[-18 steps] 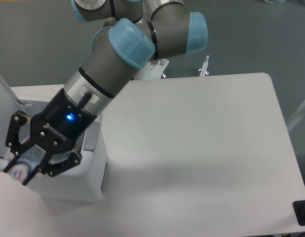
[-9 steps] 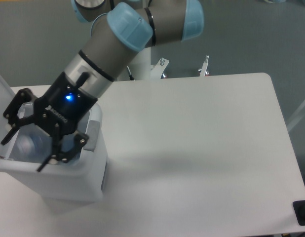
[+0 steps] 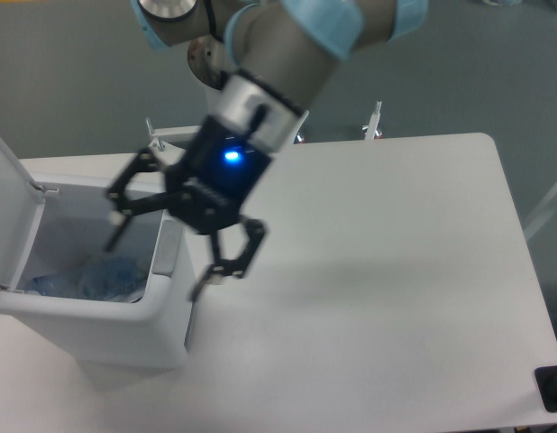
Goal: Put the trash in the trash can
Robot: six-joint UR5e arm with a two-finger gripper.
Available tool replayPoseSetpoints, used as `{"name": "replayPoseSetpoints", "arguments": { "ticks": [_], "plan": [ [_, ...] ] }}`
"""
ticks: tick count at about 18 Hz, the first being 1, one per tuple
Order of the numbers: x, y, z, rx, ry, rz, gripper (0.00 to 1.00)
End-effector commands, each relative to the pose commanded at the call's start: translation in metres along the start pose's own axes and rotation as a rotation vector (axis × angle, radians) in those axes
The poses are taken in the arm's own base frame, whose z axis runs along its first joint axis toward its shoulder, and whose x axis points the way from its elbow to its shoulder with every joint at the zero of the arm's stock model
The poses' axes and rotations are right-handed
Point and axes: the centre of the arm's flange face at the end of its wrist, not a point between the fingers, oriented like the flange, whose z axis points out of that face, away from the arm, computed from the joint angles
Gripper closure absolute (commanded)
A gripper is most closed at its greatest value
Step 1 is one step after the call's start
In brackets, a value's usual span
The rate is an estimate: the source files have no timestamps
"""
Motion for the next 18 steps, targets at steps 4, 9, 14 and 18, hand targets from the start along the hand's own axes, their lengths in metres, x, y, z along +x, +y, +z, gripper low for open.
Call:
{"name": "replayPoseSetpoints", "arguments": {
  "ticks": [4,9,14,18],
  "plan": [
    [-0.042,0.008,-0.026,-0.063,-0.202,0.121,0.00],
    [-0.084,0.043,-0.030,-0.418,-0.488,0.228,0.00],
    [-0.099,0.078,-0.024,-0.637,-0.459,0.263,0.00],
    [-0.119,0.106,-0.023,-0.855,-0.516,0.288,0.00]
  ]
}}
